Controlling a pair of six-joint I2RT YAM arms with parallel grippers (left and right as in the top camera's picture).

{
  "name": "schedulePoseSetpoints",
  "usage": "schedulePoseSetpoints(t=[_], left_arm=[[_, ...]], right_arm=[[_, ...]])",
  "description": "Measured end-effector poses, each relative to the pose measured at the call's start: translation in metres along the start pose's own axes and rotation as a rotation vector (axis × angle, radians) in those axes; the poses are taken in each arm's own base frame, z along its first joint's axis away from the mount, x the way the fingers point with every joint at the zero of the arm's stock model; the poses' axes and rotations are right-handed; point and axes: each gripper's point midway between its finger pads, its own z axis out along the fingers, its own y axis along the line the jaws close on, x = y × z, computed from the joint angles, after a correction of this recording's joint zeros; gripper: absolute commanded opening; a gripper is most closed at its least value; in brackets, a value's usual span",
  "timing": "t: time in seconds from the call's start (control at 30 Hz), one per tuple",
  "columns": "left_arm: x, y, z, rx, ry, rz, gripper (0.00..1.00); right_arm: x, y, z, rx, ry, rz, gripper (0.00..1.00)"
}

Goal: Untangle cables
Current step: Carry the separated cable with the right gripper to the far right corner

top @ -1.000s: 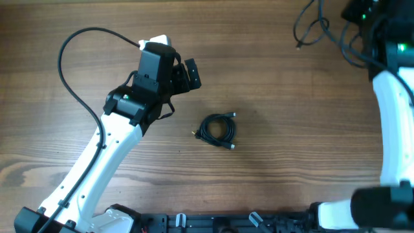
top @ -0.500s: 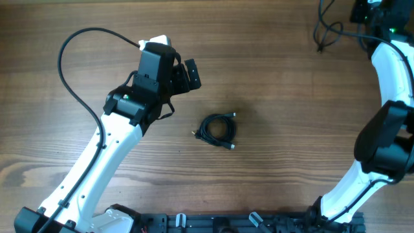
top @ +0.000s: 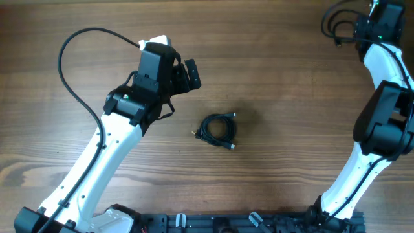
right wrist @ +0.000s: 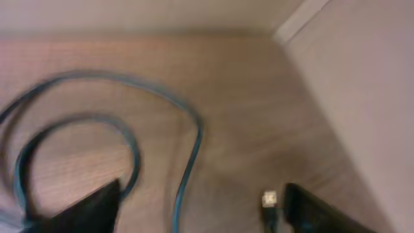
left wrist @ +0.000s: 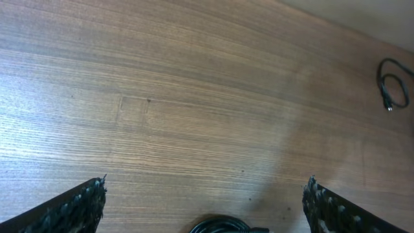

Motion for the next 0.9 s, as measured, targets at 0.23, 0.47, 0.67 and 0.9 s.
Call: schedulePoseSetpoints(t=[0.23,0.47,0.67,0.9], left_arm=[[0.000,0.000,0.000,0.000,0.000,0.000,1.00],[0.000,0.000,0.000,0.000,-0.001,0.000,1.00],[0.000,0.000,0.000,0.000,-0.001,0.000,1.00],[0.000,0.000,0.000,0.000,-0.001,0.000,1.00]], right_arm=[[0.078,0.004,-0.003,-0.155,0.297,0.109,0.71],[0.132,-0.040,-0.004,-0.155,0.479,0.337,0.51],[0.130,-0.054,0.003,-0.179,0.455,0.535,0.61],[0.132,-0.048,0.020,-0.141,0.439,0.739,0.57]])
